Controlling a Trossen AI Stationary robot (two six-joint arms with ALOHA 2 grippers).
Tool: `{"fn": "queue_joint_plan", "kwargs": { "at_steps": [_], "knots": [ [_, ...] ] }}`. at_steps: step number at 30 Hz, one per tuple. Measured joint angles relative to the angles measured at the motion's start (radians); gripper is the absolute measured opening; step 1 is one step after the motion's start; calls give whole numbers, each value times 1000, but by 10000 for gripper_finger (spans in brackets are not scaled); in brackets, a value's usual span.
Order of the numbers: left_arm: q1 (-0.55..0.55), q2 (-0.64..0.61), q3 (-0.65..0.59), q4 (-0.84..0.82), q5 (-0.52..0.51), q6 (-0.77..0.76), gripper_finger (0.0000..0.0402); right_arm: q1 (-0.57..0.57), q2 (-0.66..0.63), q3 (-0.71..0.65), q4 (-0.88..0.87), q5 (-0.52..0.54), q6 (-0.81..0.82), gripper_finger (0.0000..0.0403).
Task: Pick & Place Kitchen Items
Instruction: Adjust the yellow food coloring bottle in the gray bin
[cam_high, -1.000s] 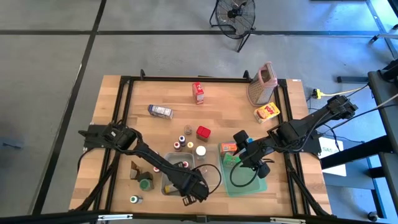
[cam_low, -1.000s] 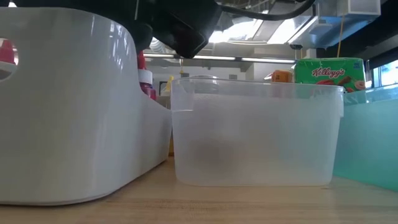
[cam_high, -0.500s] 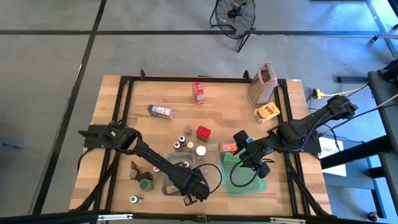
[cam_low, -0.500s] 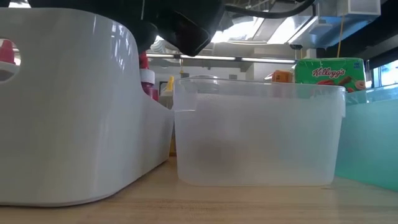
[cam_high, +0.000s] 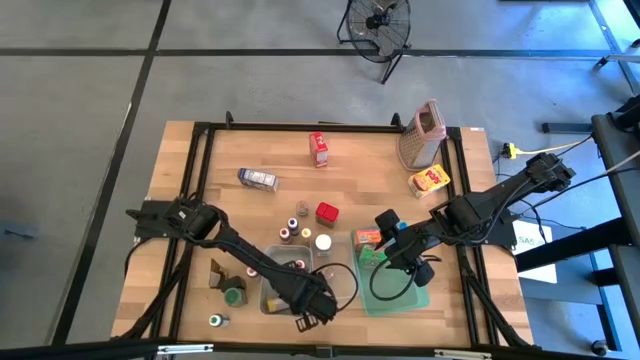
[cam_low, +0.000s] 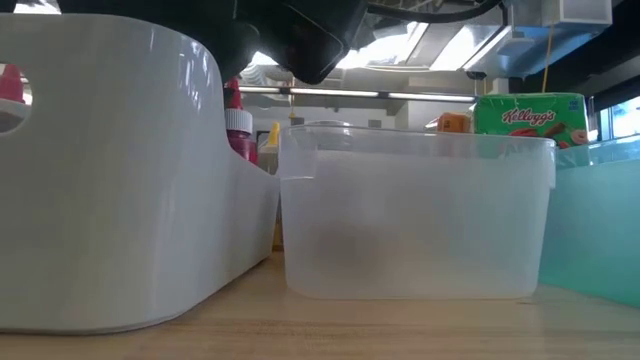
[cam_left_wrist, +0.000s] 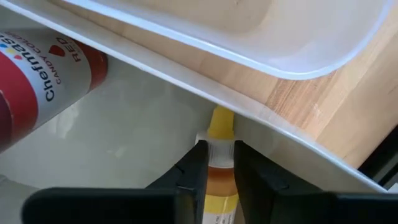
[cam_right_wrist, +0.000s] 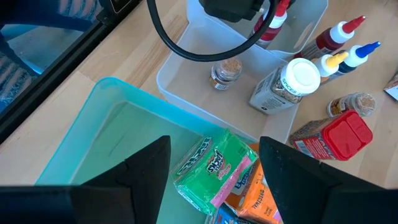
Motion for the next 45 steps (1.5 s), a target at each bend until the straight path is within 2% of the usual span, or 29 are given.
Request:
{"fn": "queue_joint_plan", "kwargs": {
  "at_steps": [9, 15, 24, 30, 40, 45],
  "knots": [
    [-6, 5, -3, -13, -29, -23, 159, 0, 0, 0, 0, 0, 0, 248],
    [-12, 4, -3, -22, -12, -38, 189, 0, 0, 0, 0, 0, 0, 248],
    [-20, 4, -2, -35, 30, -80, 190, 0, 0, 0, 0, 0, 0, 248],
    [-26, 11, -5, -24, 122, -63, 191, -1, 0, 0, 0, 2, 0, 248],
    [-26, 14, -5, -52, 107, -28, 191, -2, 1, 0, 0, 9, -2, 248],
    [-26, 13, -4, -59, 92, -13, 173, -2, 1, 0, 0, 10, -2, 248]
  ]
}}
